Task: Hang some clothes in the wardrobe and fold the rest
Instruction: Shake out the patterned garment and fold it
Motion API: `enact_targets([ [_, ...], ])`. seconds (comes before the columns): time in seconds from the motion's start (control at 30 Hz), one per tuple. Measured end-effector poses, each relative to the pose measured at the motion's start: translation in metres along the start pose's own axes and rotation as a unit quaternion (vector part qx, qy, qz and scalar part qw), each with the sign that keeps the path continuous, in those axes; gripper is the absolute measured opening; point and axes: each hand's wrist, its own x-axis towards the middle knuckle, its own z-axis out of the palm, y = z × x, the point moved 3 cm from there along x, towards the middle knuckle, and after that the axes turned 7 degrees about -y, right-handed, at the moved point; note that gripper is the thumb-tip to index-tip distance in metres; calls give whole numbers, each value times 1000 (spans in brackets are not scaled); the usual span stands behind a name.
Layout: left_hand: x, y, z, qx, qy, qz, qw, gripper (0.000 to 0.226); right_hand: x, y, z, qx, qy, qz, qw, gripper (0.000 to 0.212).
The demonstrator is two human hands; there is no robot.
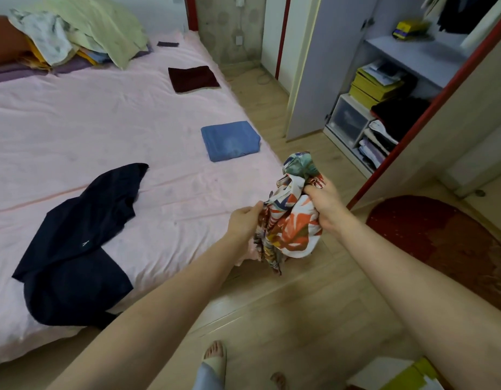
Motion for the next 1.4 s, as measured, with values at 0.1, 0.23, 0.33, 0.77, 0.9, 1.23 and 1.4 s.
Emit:
enact_targets([
  [0.1, 4, 5, 12, -42, -5, 0, 999, 26, -2, 1, -14, -8, 8, -10, 1000, 28],
  [0.23, 14, 11, 4, -37, 92, 54, 994, 19, -6, 3, -36, -70, 19, -12, 997, 38],
  [0.33, 19, 11, -21, -56, 181, 70, 979, 27, -10, 2, -51, -108, 25, -11, 994, 40],
  [0.77, -31, -52, -130, 586, 167, -23, 793, 18, 5, -27, 6, -410, 34, -184, 893, 18],
  [0.9, -57, -72, -174, 562, 143, -62, 813, 17, 10, -34, 51, -511, -110, -176, 834, 23],
  [1.23, -72, -75, -226, 549, 53, -62, 832, 17, 26, -47, 164, -506, -138, -297, 798, 2],
  [1.4, -53, -53, -259, 527, 144, -42, 836, 26, 40, -50, 209, -578, -58, -320, 749, 13],
])
